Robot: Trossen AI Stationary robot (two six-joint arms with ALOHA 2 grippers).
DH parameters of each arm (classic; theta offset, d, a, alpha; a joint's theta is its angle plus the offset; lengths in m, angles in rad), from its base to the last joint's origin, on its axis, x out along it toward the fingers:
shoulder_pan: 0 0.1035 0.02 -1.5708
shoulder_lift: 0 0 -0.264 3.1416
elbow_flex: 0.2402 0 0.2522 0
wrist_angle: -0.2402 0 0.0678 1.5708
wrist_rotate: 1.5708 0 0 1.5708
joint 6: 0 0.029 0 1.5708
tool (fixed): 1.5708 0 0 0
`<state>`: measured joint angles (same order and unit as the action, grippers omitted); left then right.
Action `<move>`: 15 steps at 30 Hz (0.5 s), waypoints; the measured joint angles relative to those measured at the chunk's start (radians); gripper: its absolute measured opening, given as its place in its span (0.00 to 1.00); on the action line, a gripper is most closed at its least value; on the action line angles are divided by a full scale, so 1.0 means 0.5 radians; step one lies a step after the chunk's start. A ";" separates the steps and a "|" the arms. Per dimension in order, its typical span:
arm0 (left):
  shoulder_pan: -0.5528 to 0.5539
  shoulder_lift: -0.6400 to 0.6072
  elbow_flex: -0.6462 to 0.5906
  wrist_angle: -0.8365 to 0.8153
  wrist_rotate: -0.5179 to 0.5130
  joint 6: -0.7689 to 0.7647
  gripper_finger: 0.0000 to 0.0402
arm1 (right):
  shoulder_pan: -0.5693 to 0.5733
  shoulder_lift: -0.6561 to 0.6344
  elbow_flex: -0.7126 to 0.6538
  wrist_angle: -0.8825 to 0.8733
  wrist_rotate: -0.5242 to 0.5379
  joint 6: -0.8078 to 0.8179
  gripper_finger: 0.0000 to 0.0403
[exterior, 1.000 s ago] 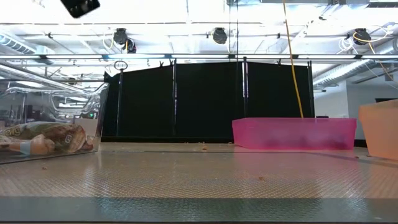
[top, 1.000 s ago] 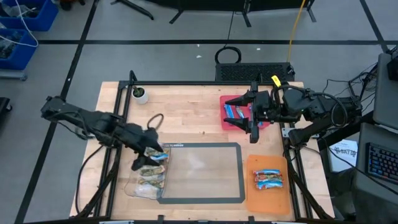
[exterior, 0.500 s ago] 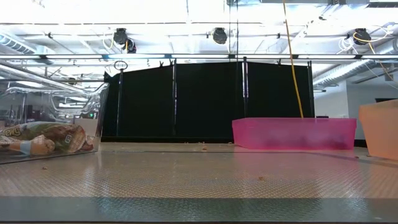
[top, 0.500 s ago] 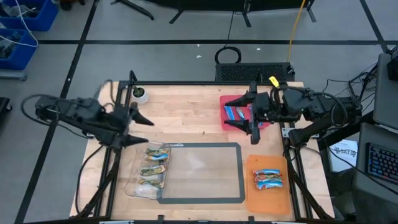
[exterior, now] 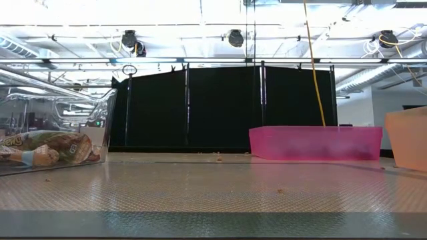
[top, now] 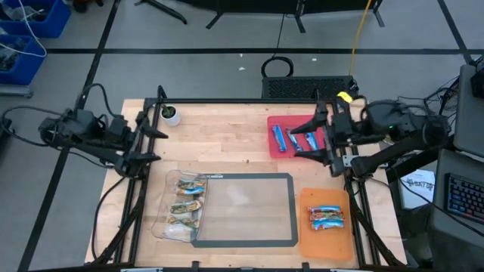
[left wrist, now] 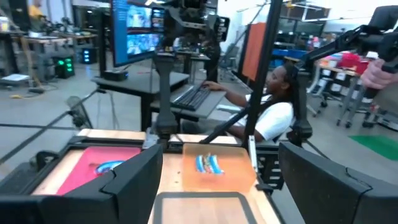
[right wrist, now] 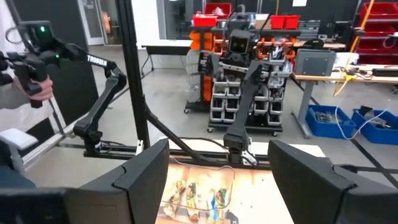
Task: Pick and place Granola Bars by type
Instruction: Return to Home Position
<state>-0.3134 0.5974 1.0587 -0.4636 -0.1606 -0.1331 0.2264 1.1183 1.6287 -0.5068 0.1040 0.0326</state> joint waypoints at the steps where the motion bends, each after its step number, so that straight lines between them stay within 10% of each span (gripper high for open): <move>1: 0.000 -0.022 -0.001 -0.031 -0.020 -0.001 0.80 | 0.000 -0.029 -0.003 -0.019 0.002 0.000 0.65; 15: -0.001 -0.259 -0.055 -0.326 -0.233 -0.046 0.81 | 0.061 -0.854 -1.104 0.523 0.376 0.138 0.65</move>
<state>-0.3138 0.4678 1.0314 -0.6267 -0.2773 -0.1558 0.2568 0.6914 1.0768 -0.2453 0.2922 0.1014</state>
